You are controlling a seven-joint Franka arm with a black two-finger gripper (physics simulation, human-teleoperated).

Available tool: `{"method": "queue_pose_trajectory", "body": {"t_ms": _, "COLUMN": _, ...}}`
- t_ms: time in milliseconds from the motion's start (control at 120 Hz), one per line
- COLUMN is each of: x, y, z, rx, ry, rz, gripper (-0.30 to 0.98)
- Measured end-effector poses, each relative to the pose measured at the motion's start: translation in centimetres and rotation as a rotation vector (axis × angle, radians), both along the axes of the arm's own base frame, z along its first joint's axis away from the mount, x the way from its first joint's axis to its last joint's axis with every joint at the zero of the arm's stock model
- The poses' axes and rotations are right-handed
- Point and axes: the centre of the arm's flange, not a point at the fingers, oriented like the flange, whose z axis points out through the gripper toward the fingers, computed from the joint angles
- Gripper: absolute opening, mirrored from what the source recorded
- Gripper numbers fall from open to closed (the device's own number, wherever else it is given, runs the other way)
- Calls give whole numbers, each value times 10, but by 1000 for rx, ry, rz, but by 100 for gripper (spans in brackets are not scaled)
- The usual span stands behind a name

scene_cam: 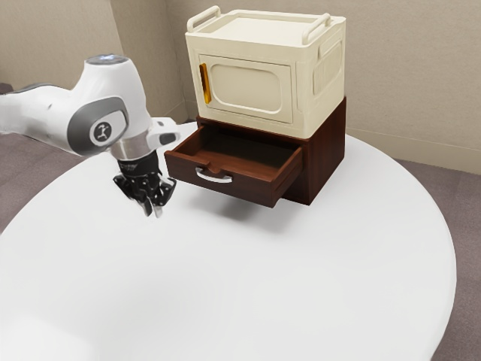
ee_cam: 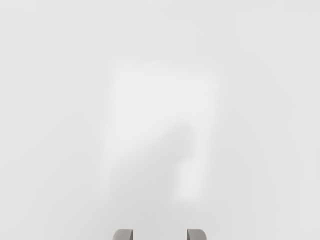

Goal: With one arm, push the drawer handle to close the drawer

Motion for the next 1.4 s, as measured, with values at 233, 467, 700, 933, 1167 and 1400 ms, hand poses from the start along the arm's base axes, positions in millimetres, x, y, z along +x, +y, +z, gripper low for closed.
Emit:
{"method": "queue_pose_trajectory", "body": {"t_ms": 233, "x": 51, "y": -24, "z": -6, "rx": -12, "ry": -48, "rz": -26, "gripper": 3}}
{"method": "queue_pose_trajectory", "body": {"t_ms": 467, "x": 89, "y": -31, "z": -18, "rx": -21, "ry": -72, "rz": -31, "gripper": 2}}
{"method": "queue_pose_trajectory", "body": {"t_ms": 700, "x": 131, "y": -15, "z": -33, "rx": 5, "ry": -96, "rz": -30, "gripper": 0}}
{"method": "queue_pose_trajectory", "body": {"t_ms": 933, "x": 151, "y": -9, "z": -50, "rx": 11, "ry": -98, "rz": -41, "gripper": -1}}
{"method": "queue_pose_trajectory", "body": {"t_ms": 1167, "x": 181, "y": 6, "z": -56, "rx": 17, "ry": -136, "rz": -41, "gripper": -2}}
{"method": "queue_pose_trajectory", "body": {"t_ms": 1400, "x": 199, "y": 5, "z": -55, "rx": 13, "ry": -199, "rz": -62, "gripper": -2}}
